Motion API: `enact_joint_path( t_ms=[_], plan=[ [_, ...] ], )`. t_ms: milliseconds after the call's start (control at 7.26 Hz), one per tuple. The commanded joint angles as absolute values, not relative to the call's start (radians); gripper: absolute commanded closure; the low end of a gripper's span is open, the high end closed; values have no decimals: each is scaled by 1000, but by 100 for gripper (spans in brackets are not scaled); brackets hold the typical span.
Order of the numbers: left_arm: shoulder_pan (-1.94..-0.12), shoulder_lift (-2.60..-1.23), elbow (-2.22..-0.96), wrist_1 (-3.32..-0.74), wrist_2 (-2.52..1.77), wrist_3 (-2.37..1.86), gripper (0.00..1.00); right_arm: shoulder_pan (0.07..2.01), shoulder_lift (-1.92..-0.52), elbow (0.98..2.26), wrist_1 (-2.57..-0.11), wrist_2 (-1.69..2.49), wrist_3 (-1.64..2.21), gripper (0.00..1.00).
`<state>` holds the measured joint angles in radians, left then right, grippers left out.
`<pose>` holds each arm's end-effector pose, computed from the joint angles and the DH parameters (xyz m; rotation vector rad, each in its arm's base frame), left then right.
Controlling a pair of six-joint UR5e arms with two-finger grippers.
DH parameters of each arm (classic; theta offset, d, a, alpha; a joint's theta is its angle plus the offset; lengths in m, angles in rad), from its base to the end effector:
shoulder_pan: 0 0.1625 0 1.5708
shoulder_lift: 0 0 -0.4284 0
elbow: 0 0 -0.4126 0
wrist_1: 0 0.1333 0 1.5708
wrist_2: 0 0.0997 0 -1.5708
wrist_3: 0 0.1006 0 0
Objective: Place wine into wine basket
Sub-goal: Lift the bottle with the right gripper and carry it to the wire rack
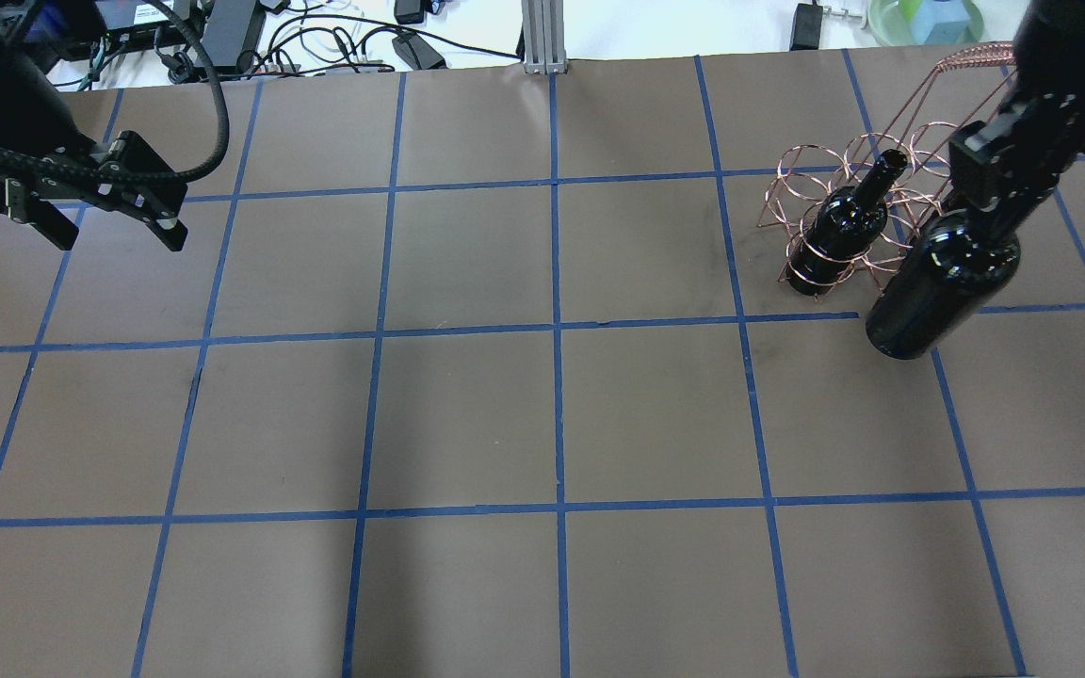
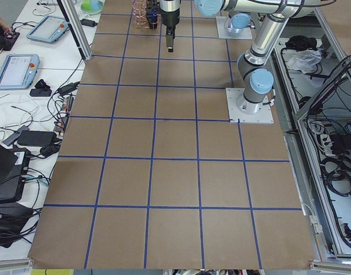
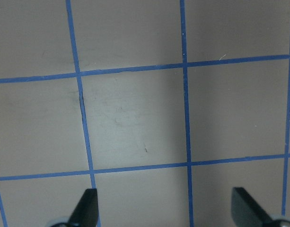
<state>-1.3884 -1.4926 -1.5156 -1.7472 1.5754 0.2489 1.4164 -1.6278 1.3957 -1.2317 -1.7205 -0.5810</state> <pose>-0.0452 -0.4870 0.5397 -0.1044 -3.1344 -0.0674 0.0453 -0.4783 0.5756 0.6536 -2.9603 -0.2332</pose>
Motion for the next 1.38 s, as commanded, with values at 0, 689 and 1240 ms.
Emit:
enact_joint_path(
  t_ms=[0, 689, 1240],
  plan=[
    [-1388, -1493, -1516, -1747, 1575, 250, 0, 1278, -1629, 1379, -1229, -1738, -766, 100],
    [-1390, -1493, -1516, -1747, 1575, 250, 0, 1267, -1513, 1342, -1422, -1715, -844, 100],
    [-1461, -1506, -1509, -1740, 1614, -25, 0, 1279, -1464, 1344, -1505, -1678, -848, 100]
  ],
)
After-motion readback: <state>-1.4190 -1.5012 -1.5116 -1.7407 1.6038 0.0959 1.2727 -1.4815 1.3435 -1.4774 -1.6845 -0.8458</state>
